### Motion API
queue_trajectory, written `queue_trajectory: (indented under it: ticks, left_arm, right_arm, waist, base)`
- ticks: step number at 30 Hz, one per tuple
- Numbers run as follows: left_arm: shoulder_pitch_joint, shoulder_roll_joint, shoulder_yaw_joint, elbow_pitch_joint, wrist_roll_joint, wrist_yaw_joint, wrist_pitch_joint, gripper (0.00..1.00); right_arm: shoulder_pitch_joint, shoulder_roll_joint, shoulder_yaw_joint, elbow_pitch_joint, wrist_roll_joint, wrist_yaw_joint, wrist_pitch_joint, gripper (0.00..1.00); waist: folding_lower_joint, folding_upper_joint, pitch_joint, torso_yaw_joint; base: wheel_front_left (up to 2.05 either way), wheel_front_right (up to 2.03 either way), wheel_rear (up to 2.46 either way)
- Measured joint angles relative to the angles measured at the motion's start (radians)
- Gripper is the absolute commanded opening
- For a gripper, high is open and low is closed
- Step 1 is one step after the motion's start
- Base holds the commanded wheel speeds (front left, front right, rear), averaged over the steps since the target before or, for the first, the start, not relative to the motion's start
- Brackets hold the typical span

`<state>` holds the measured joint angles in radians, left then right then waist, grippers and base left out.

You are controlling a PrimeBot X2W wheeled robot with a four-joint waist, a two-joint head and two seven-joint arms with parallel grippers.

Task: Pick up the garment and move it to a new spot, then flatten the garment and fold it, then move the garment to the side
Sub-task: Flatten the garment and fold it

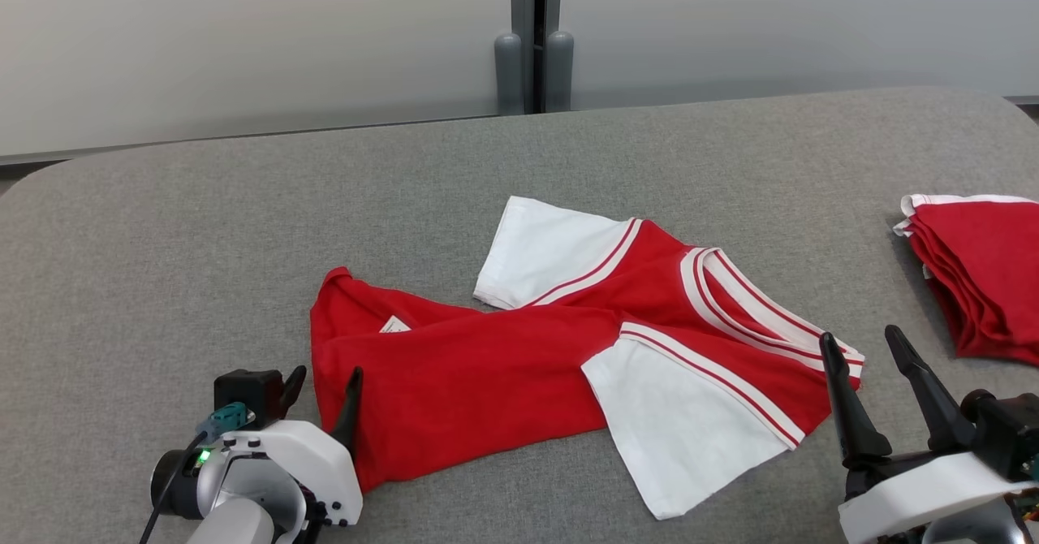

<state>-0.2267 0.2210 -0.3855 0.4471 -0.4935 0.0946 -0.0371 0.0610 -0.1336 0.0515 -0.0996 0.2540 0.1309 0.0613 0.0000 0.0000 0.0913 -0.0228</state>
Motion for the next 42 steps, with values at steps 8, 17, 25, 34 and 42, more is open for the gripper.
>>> queue_trajectory:
  ticks: [8,17,25,34,42]
  left_arm:
    - [-0.070,-0.028,0.003,0.141,-0.035,-0.060,-0.041,0.00]
    - [-0.031,-0.006,-0.020,-0.015,-0.031,-0.077,-0.062,0.00]
    - [0.203,0.046,-0.054,-0.272,-0.076,-0.047,0.088,0.00]
    - [0.307,0.048,-0.067,-0.308,-0.095,0.006,0.123,0.00]
    - [0.281,0.021,-0.007,-0.304,-0.059,0.069,-0.034,1.00]
  right_arm:
    - [-0.008,0.009,-0.008,0.022,-0.002,0.000,-0.009,1.00]
    - [-0.008,0.015,-0.046,0.023,-0.010,0.000,-0.009,1.00]
    - [0.012,0.032,-0.072,0.004,-0.017,0.000,0.001,1.00]
    - [0.011,0.047,-0.068,0.003,-0.017,0.000,0.009,1.00]
    - [0.010,0.042,-0.072,-0.010,-0.019,0.000,0.011,1.00]
  waist:
    - [0.0000,0.0000,0.030,-0.007]
    - [0.0000,0.0000,0.019,0.017]
    - [0.0000,0.0000,0.014,0.061]
    - [0.0000,0.0000,0.022,0.072]
    - [0.0000,0.0000,0.010,0.066]
  base:
    - [0.00,0.00,0.00]
    - [0.00,0.00,0.00]
    - [0.00,0.00,0.00]
    - [0.00,0.00,0.00]
    - [0.00,0.00,0.00]
